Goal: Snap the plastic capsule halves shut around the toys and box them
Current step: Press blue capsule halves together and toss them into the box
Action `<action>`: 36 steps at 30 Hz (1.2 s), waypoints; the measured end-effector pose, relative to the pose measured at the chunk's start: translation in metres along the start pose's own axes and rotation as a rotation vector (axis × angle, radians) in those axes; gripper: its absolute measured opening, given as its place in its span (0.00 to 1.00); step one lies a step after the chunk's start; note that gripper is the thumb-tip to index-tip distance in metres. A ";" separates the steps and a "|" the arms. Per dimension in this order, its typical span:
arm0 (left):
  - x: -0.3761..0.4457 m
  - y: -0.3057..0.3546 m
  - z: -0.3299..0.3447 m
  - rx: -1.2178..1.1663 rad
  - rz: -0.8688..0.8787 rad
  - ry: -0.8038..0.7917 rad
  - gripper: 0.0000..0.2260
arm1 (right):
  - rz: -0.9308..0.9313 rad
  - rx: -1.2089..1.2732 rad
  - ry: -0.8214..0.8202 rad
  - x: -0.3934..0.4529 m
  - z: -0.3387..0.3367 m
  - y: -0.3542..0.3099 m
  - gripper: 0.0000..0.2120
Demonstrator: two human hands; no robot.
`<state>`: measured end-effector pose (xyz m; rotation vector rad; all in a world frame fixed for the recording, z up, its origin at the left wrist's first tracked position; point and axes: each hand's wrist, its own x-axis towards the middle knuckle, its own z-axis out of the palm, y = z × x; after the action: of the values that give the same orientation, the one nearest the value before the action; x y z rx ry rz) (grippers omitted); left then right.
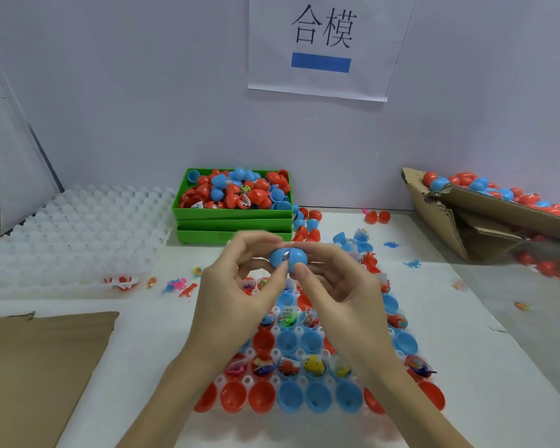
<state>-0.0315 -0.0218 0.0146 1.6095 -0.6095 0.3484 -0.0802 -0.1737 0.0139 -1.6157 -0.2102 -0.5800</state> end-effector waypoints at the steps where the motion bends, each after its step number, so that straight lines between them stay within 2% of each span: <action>1: 0.000 0.000 0.000 0.035 0.014 0.002 0.14 | 0.010 0.024 -0.010 0.000 0.000 0.000 0.11; 5: -0.003 0.001 0.004 0.201 0.024 0.045 0.12 | 0.031 0.025 -0.014 -0.002 0.003 0.001 0.12; 9: -0.003 -0.001 0.007 0.161 -0.024 0.088 0.10 | 0.056 0.046 -0.023 0.000 0.002 0.001 0.12; 11: -0.003 -0.002 0.006 0.132 -0.033 0.062 0.08 | 0.062 0.053 -0.008 0.000 0.002 0.001 0.11; 14: -0.001 0.001 0.003 0.002 -0.066 -0.033 0.12 | 0.070 0.055 0.033 0.000 0.000 0.002 0.10; 17: -0.002 0.001 0.001 0.078 -0.015 -0.102 0.18 | 0.076 0.039 0.080 0.002 -0.004 0.002 0.09; 19: -0.002 0.000 0.002 0.149 0.042 -0.080 0.20 | 0.083 0.035 0.070 0.003 -0.006 0.002 0.10; 26: -0.001 -0.002 -0.001 0.151 0.089 -0.057 0.19 | 0.070 -0.003 -0.014 0.005 -0.007 0.000 0.11; 32: -0.004 -0.003 0.004 0.249 0.131 -0.033 0.22 | 0.048 -0.026 0.024 0.003 -0.006 0.002 0.12; 36: -0.005 -0.002 0.004 0.219 0.117 -0.038 0.23 | 0.108 0.011 0.009 0.003 -0.006 0.000 0.11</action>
<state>-0.0349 -0.0252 0.0097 1.7970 -0.7163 0.4857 -0.0790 -0.1803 0.0158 -1.6030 -0.1186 -0.5023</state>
